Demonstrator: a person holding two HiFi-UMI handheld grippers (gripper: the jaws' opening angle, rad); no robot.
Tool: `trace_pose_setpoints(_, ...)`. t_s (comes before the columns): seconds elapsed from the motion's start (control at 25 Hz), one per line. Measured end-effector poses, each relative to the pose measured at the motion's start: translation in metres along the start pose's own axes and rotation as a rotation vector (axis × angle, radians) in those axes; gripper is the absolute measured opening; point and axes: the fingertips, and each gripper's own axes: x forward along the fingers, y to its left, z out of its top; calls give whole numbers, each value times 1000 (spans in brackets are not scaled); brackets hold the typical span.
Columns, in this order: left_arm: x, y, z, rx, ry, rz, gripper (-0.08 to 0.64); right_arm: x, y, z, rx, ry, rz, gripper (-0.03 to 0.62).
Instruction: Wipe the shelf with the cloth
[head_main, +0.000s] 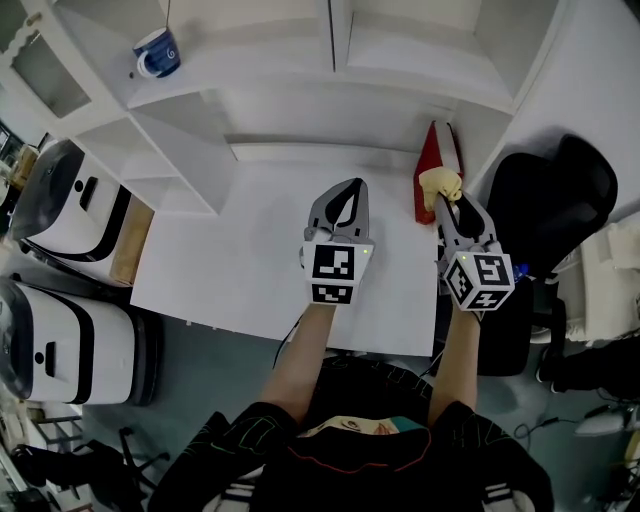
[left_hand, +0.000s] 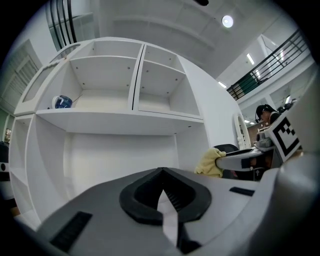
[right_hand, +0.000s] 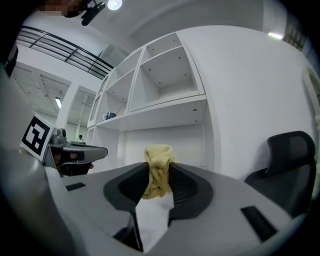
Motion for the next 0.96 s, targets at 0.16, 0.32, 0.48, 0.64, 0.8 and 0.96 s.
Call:
trace_pose_setpoints(0.16, 3, -8, 10, 16, -14, -25, -6, 0, -5, 7, -14, -28, -19, 127)
trace_pose_setpoints(0.32, 7, -11, 14, 25, -21, -34, -6, 1, -9, 11, -18, -38, -25, 127)
trace_pose_setpoints(0.48, 7, -10, 18, 25, -20, -37, -6, 0, -11, 17, -14, -57, -36, 127)
trace_pose_setpoints(0.64, 8, -6, 27, 30, -39, -28, -6, 2, -14, 23, -15, -83, -55, 127)
trace_pose_setpoints(0.8, 9, -4, 24, 25, -37, -14, -6, 2, -10, 27, -26, -86, -41, 127)
trace_pose_setpoints(0.96, 8, -6, 23, 19, -37, -6, -6, -2, -10, 28, -29, -88, -38, 127)
